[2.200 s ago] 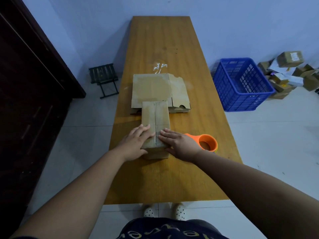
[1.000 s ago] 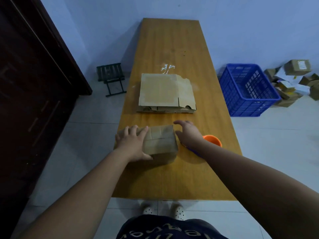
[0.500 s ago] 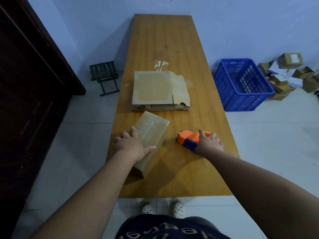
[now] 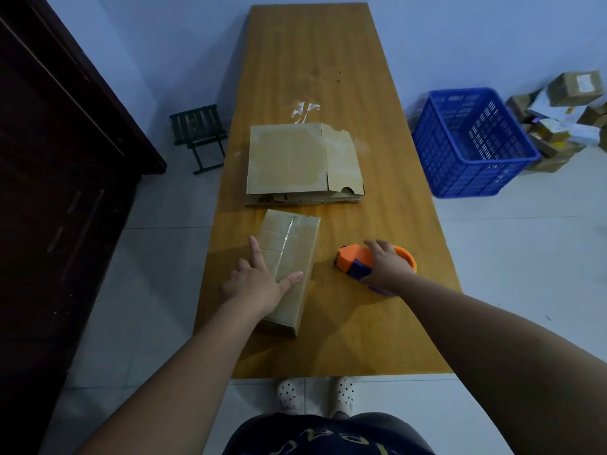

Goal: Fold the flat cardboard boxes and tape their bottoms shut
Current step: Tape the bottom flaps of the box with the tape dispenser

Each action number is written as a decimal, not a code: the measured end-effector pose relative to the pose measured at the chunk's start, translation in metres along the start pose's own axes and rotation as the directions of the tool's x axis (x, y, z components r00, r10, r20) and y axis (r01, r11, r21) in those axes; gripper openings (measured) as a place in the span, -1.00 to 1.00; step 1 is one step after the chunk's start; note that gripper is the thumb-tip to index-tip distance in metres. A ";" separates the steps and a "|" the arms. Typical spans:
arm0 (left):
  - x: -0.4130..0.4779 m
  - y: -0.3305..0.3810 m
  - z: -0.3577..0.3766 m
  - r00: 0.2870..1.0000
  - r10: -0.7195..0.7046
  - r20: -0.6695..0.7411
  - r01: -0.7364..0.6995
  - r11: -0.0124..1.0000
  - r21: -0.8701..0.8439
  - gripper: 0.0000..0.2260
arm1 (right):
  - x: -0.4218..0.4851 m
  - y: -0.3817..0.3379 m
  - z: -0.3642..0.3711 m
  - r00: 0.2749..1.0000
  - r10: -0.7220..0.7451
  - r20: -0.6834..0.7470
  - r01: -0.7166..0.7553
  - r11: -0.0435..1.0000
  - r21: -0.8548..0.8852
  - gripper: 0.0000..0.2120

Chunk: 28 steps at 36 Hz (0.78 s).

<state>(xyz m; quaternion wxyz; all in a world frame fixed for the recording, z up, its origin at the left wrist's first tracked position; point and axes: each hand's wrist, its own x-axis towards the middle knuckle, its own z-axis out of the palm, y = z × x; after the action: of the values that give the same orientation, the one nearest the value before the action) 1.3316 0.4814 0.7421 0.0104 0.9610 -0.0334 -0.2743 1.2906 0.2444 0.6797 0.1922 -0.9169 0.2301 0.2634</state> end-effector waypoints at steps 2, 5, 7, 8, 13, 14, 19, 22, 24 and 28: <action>0.003 0.002 0.001 1.000 0.002 0.005 -0.002 1.000 -0.016 -0.02 | 0.004 -0.002 -0.001 0.999 -0.036 0.033 0.036 0.999 -0.011 -0.20; 0.005 0.003 0.004 1.000 -0.007 0.012 0.008 0.999 -0.033 -0.02 | 0.009 -0.006 -0.002 0.998 -0.039 0.050 0.039 0.999 -0.012 -0.23; 0.007 0.004 0.005 1.000 -0.004 0.008 0.004 0.999 -0.043 -0.02 | 0.012 -0.007 -0.003 0.997 -0.038 0.065 0.038 0.999 -0.011 -0.26; 0.008 0.005 0.006 1.000 -0.001 0.005 0.002 0.999 -0.046 -0.02 | 0.013 -0.007 -0.005 0.997 -0.041 0.072 0.042 0.999 -0.013 -0.27; 0.008 0.009 0.006 1.000 -0.011 0.001 0.011 0.999 -0.037 -0.04 | 0.016 -0.008 -0.007 0.996 -0.044 0.081 0.044 0.999 0.010 -0.26; 0.008 0.011 0.006 1.000 -0.014 0.001 0.014 0.999 -0.036 -0.04 | 0.016 -0.007 -0.007 0.996 -0.041 0.074 0.040 0.999 0.016 -0.24; 0.008 0.014 0.006 1.000 -0.023 0.001 0.023 0.999 -0.043 -0.05 | 0.015 -0.008 -0.004 0.999 -0.027 0.046 0.025 0.999 0.042 -0.17; 0.009 0.016 0.006 1.000 -0.023 0.002 0.024 0.998 -0.057 -0.05 | 0.014 -0.009 -0.003 0.999 -0.027 0.033 0.025 0.998 0.049 -0.12; 0.010 0.019 0.006 1.000 -0.022 -0.002 0.021 0.998 -0.066 -0.05 | 0.014 -0.009 -0.003 0.999 -0.034 0.030 0.033 0.999 0.022 -0.20; 0.011 0.025 0.005 1.000 -0.023 -0.008 0.021 0.991 -0.132 -0.05 | 0.014 -0.007 -0.005 0.998 -0.046 0.034 0.046 0.999 0.005 -0.32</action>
<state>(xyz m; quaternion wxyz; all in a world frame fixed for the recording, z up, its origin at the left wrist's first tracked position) 1.3373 0.4559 0.7331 0.0709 0.9599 -0.0047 -0.2712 1.3069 0.2430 0.6768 0.2042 -0.9169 0.2063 0.2740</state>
